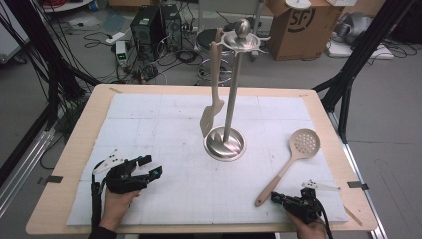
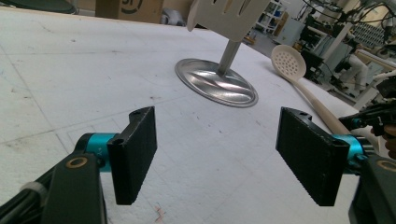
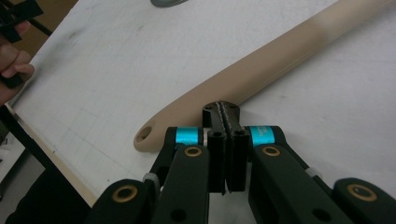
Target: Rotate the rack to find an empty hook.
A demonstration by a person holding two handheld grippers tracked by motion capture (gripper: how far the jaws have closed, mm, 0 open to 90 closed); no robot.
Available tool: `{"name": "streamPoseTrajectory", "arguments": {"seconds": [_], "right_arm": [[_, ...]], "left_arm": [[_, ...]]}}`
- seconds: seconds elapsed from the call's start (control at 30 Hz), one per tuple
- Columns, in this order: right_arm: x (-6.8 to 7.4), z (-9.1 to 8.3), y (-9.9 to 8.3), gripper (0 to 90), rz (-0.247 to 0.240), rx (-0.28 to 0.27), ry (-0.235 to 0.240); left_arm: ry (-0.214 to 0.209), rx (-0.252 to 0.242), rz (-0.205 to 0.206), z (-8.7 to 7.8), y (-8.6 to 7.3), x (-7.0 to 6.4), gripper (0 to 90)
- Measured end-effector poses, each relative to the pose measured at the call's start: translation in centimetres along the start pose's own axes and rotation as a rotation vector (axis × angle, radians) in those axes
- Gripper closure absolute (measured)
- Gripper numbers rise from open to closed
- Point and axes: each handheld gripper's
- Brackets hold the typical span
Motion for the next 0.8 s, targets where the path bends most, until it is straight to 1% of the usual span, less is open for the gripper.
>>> {"name": "streamPoseTrajectory", "arguments": {"seconds": [0.07,0.13,0.27,0.47,0.6,0.67,0.8], "right_arm": [[0.3,0.3,-0.1,90.0,-0.003,0.004,0.010],[0.6,0.6,-0.1,90.0,-0.008,0.012,0.014],[1.2,1.3,0.1,90.0,-0.032,0.034,0.024],[2.3,2.6,0.8,90.0,-0.059,0.067,0.017],[2.6,3.5,1.6,90.0,-0.058,0.092,0.016],[2.9,4.0,2.1,90.0,-0.069,0.102,0.007],[3.3,4.6,3.0,90.0,-0.069,0.139,-0.012]], "left_arm": [[0.001,0.007,0.004,0.0,0.0,0.0,29.6],[0.000,0.004,0.001,0.1,0.0,0.0,29.6],[0.000,0.005,0.002,0.1,0.0,-0.1,29.6],[0.000,0.000,0.000,0.0,0.0,0.0,29.6],[0.001,0.000,0.004,-0.1,0.0,0.1,29.6],[0.002,0.001,0.000,-0.1,0.0,0.1,29.6],[0.003,-0.005,-0.003,-0.1,0.0,0.1,29.7]]}}
Point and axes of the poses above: each handheld gripper's, and its own axes: z roughly forward along the jaws, y roughly out of its top, x roughly to its left, and after that the axes turned 9 degrees about z, right-handed
